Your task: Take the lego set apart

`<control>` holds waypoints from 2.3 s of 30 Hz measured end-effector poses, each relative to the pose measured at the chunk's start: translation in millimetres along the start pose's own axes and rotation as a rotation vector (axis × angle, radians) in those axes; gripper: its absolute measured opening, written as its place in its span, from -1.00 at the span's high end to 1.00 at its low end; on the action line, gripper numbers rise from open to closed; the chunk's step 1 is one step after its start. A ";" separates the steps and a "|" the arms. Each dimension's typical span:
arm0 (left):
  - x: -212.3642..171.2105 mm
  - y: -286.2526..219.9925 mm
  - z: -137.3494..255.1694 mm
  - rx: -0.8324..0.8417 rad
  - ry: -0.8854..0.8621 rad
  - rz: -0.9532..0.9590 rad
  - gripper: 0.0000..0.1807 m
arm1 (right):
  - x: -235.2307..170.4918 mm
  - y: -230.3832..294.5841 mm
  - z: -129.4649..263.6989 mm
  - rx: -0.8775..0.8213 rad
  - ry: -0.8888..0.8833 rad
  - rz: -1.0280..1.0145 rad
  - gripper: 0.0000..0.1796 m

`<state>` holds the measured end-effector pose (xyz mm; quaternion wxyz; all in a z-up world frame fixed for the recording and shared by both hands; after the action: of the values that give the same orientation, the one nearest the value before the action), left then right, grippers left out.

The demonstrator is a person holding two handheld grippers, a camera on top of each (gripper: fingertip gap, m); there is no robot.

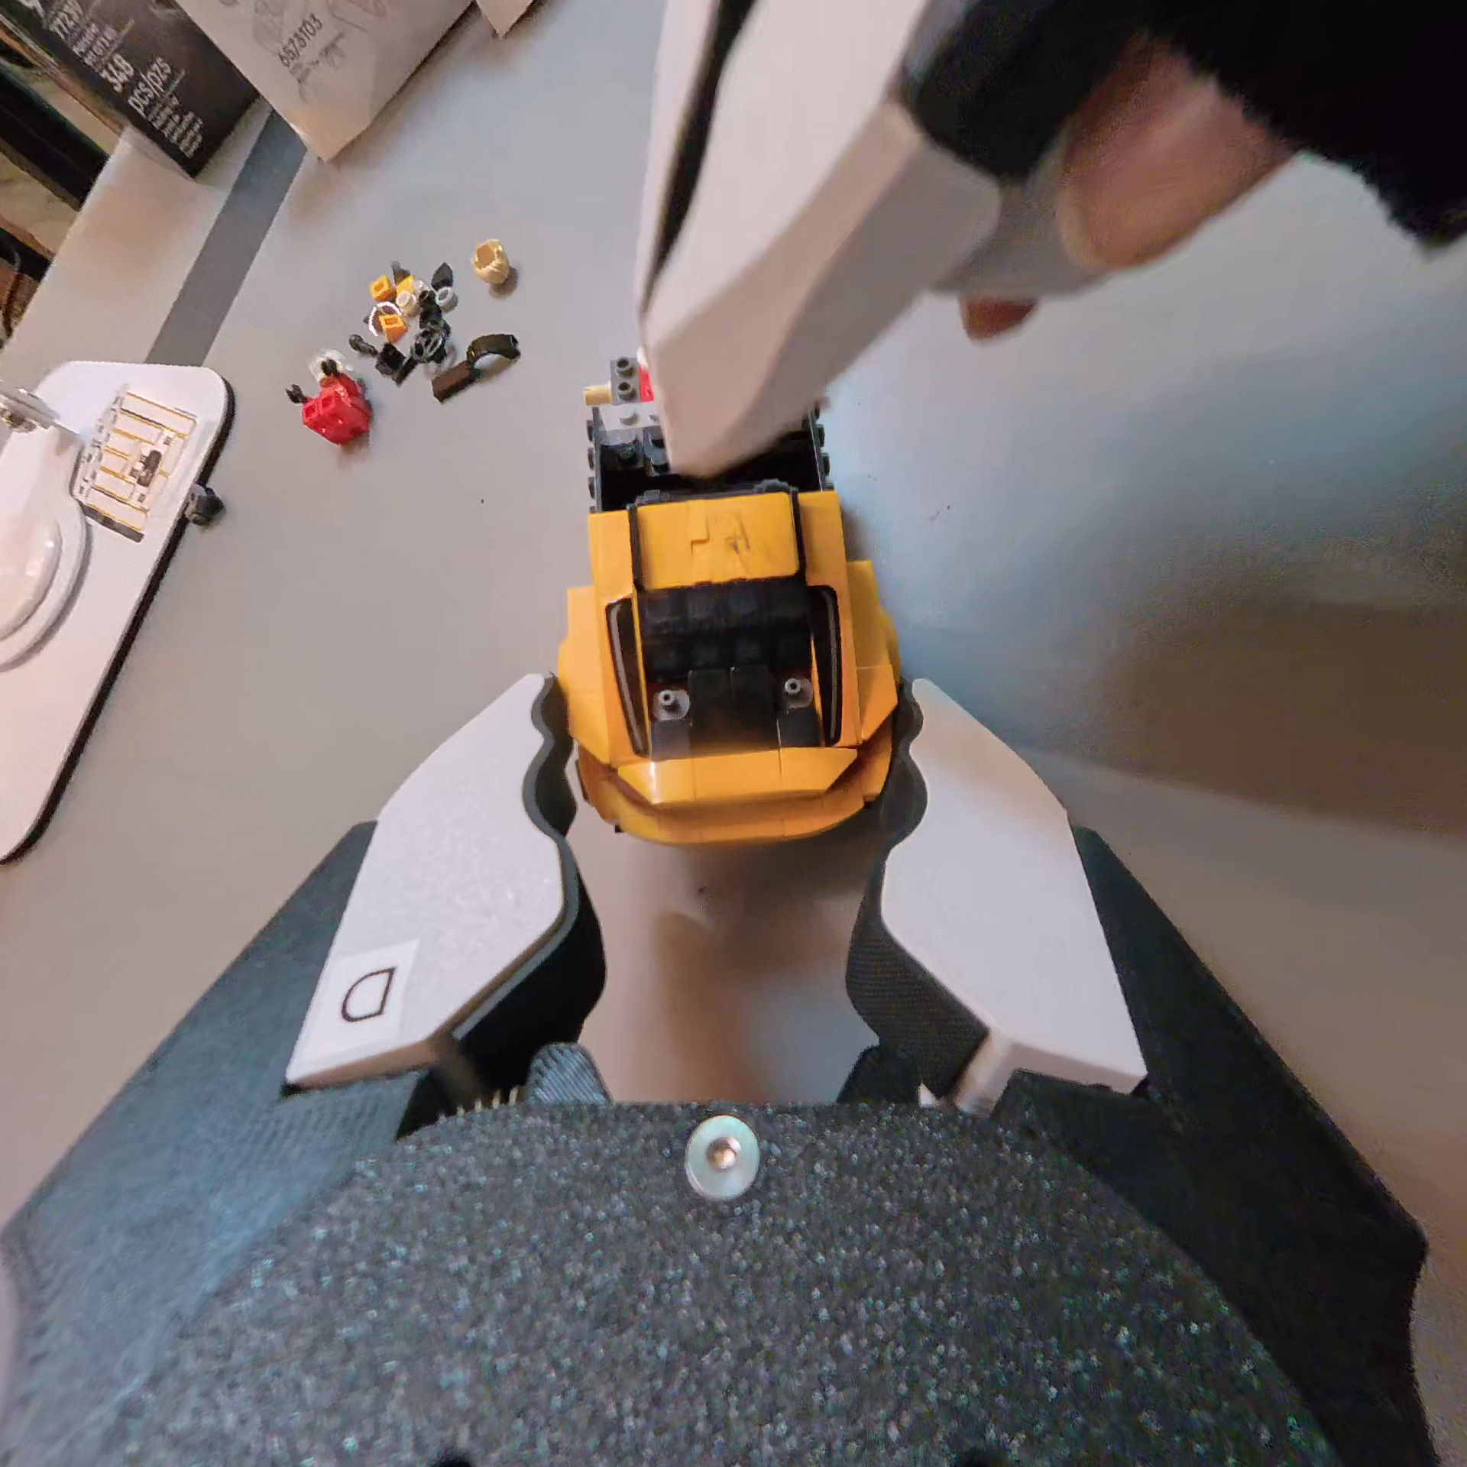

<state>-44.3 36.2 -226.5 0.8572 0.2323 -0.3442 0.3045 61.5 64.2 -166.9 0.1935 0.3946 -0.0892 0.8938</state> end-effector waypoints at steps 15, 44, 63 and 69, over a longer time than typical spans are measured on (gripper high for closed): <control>2.0 -1.9 0.3 0.043 -0.011 -0.068 0.14 | -14.9 1.2 -14.1 0.000 0.024 -0.032 0.72; 6.0 -2.9 4.7 0.132 0.035 -0.154 0.14 | -8.4 10.6 -12.8 -0.076 0.047 0.033 0.85; 3.5 2.0 5.0 0.080 0.005 -0.107 0.14 | -17.1 0.2 -0.8 -0.042 -0.012 -0.026 0.80; 4.2 -0.2 5.8 0.111 0.001 -0.140 0.14 | -18.4 3.3 -13.1 0.019 0.007 -0.053 0.73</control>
<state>-44.4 34.0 -219.6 0.8623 0.3029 -0.3091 0.2629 62.6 60.2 -189.3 0.2136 0.3953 -0.0696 0.8907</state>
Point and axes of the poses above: each gripper's, where its closed fingertips meet, z back along the fingers, x out of its top, y = z × x across the jaws, the point moved 8 cm from there along z, back along the fingers, and after that the axes turned 10 degrees about z, right-handed, at the moved point
